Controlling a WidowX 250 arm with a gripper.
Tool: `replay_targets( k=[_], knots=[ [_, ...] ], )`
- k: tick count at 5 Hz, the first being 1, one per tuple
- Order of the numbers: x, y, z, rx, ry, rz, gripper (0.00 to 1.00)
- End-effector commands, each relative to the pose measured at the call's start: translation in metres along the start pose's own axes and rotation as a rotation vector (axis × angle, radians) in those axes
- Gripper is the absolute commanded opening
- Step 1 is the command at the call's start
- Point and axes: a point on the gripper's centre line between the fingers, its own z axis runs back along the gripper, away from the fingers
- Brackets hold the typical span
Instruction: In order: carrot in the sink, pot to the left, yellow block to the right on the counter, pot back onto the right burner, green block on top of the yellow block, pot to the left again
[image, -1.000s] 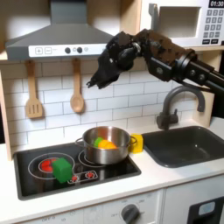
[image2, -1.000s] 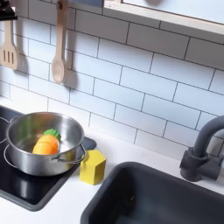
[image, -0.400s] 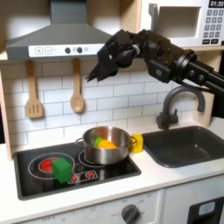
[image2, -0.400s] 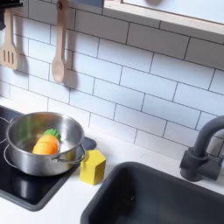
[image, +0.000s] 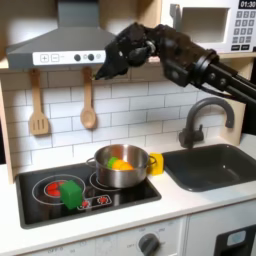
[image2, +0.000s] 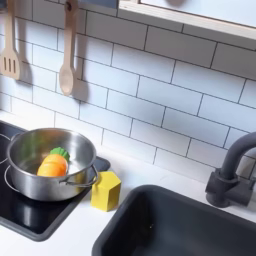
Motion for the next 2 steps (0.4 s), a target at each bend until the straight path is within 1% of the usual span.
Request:
replay_targets(
  k=[1, 2],
  knots=[
    [0.0109, -0.0104, -0.0164, -0.02, -0.007, 0.002, 0.0],
    [0.0177, -0.0092, -0.0179, -0.017, -0.033, 0.016, 0.0]
  ],
)
